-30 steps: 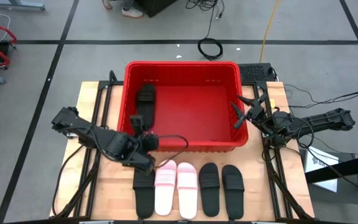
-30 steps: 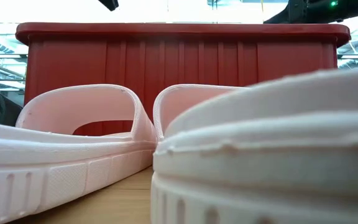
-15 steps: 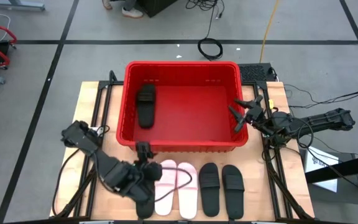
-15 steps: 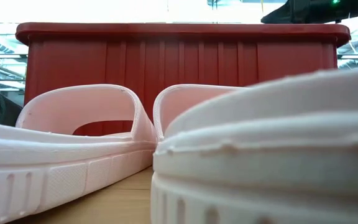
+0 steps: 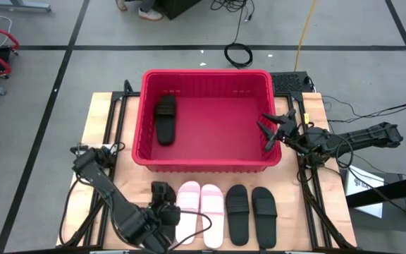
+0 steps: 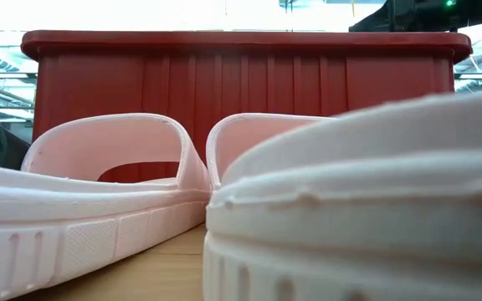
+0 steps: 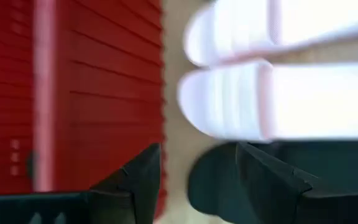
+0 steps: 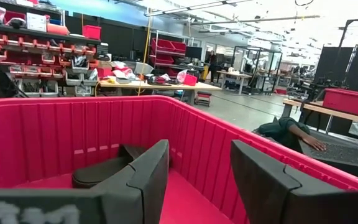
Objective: Pick and place slides into bin
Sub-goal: Put the black slipper into the black slipper
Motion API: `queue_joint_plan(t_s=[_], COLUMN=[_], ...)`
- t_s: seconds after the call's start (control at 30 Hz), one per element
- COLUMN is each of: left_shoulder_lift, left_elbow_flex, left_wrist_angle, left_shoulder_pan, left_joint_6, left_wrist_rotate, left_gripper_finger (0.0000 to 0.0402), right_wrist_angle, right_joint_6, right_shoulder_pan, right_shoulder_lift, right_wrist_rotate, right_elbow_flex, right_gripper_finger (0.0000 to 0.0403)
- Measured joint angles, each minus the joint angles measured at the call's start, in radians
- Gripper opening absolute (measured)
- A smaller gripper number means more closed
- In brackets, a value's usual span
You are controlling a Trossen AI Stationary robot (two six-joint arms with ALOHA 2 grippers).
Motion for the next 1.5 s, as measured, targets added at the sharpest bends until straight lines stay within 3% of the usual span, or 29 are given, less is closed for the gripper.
queue_joint_plan(t_s=[0.2,0.5,1.07,1.5], left_shoulder_lift=[0.055,0.085,0.226,0.228], left_elbow_flex=[0.0,0.0,-0.007,-0.155], left_wrist_angle=[0.001,0.001,0.002,0.0], left_shoulder_pan=[-0.022,-0.084,-0.111,-0.105], left_joint_6=[-0.076,-0.215,-0.252,-0.26], left_wrist_rotate=[0.098,0.103,0.172,0.205], left_gripper_finger=[0.0204,0.0204,0.0204,0.0204], right_wrist_angle=[0.0,-0.002,-0.003,-0.003], right_joint_6=[0.018,0.029,0.055,0.061], right_shoulder_pan=[0.0,0.0,0.0,0.0], right_shoulder_lift=[0.003,0.012,0.069,0.069], right_wrist_rotate=[0.0,0.0,-0.001,-0.001], right_elbow_flex=[0.0,0.0,0.0,0.0], right_gripper_finger=[0.0164,0.0164,0.0164,0.0164])
